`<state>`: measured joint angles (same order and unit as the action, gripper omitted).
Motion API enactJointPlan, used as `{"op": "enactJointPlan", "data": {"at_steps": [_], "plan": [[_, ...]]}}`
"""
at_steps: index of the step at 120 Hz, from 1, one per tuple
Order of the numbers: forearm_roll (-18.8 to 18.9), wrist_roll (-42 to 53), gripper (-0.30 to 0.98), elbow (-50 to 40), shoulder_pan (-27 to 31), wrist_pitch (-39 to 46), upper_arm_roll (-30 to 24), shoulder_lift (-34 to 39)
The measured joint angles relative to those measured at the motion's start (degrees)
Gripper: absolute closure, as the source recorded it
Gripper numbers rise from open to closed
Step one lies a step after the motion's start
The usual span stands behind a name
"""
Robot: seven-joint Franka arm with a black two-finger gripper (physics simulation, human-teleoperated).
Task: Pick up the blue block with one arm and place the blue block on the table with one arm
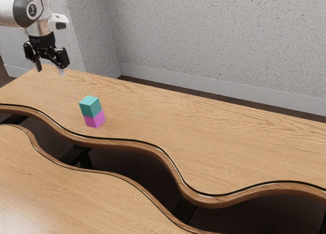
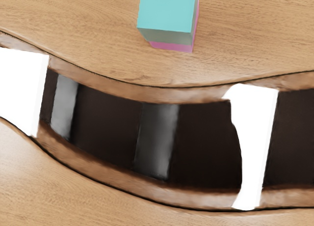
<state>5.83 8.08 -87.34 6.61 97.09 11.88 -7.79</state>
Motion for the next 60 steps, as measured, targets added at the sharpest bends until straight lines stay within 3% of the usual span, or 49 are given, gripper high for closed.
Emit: {"op": "enactJointPlan", "data": {"at_steps": [20, 32, 60], "plan": [[-0.74, 1.24, 0.00, -0.37, 1.44, 8.20, -0.17, -9.12], [-1.82, 1.90, 0.00, 3.80, 3.43, 10.79, -0.76, -15.85], [-2.49, 4.74, 0.00, 13.18, 8.99, 13.65, -7.32, -26.68]]}}
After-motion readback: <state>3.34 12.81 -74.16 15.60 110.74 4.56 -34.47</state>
